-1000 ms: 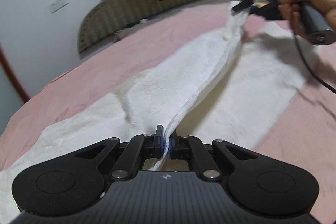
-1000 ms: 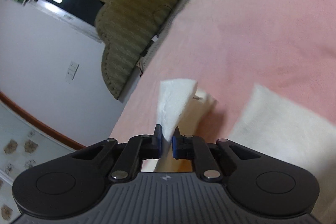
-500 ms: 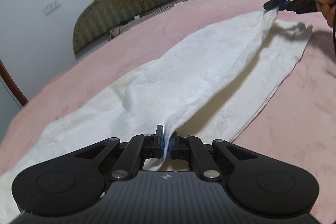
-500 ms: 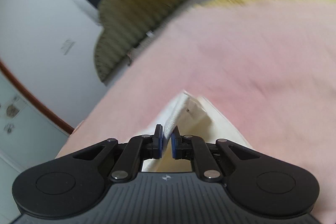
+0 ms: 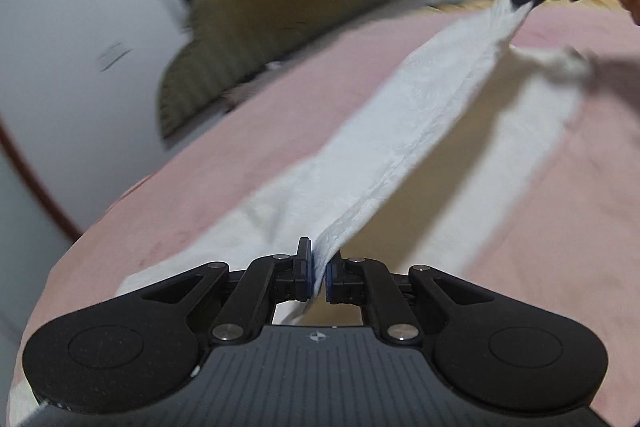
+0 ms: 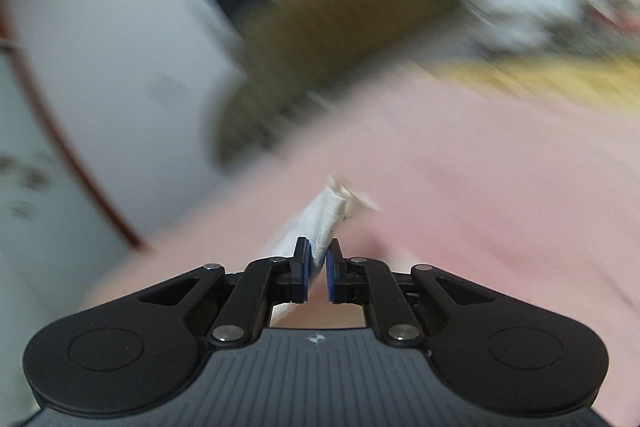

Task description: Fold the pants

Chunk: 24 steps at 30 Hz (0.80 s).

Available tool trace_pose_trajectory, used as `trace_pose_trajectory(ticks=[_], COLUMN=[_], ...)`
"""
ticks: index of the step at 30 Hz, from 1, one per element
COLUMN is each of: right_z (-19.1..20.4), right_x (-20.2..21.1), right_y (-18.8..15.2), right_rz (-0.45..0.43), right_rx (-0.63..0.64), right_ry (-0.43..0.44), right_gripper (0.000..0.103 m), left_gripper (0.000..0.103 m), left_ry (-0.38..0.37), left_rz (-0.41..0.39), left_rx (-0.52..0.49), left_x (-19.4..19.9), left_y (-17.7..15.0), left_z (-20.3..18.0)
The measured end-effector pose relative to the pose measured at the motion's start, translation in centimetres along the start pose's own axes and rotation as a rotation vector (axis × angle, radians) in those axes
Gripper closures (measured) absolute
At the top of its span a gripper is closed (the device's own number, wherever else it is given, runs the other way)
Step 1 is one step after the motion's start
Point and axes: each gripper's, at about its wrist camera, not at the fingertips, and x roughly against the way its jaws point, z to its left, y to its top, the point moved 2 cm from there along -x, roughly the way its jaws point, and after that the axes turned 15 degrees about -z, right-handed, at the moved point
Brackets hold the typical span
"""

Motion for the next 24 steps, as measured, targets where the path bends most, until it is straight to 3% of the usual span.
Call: trace_pose_trajectory(ticks=[3,6,11,16,19,21,24], right_z=[-4.8,-6.2,-5.0,-5.1,-5.5,-5.5,-5.3], right_x=[1.1,2.5,4.2,2.8,2.7,2.9,3.8], right_y=[-3.4,-4.5,-3.4,-3.5,-4.2,-3.8,-2.7], right_rz=[0.068,0.055,0.008,0.051,0.090,0.100,0.076], right_rx=[-0.138,-0.188,-0.102,-0.110,-0.092,-0.093,-0.062], right_ry=[-0.065,-0.053,-0.022,-0.063,-0.067,-0.069,-0.121], right_gripper=[0.094,0.094,0.094,0.094,0.095,0.090,0.078], left_gripper=[0.093,0.094,0.094,0.094,0.094,0.094,0.086], left_ry=[-0.012,-0.015,-0.020,-0.053,-0.064,-0.074,-0.076], left_rz=[0.002,-0.011,-0.032,-0.034,-0.025,-0.018,-0.002], left_rx=[-0.075,-0.045,-0.039,-0.132,-0.137,-0.118,-0.094], left_x=[0.3,0.7,1.1,1.5,1.2,1.0,1.1], left_y=[-1.3,-1.2,-0.9,-2.2,-2.7,-2.6,-2.3], left_z=[-1.6,-0.6,0.0,-1.5,-1.6,-1.2,-0.7])
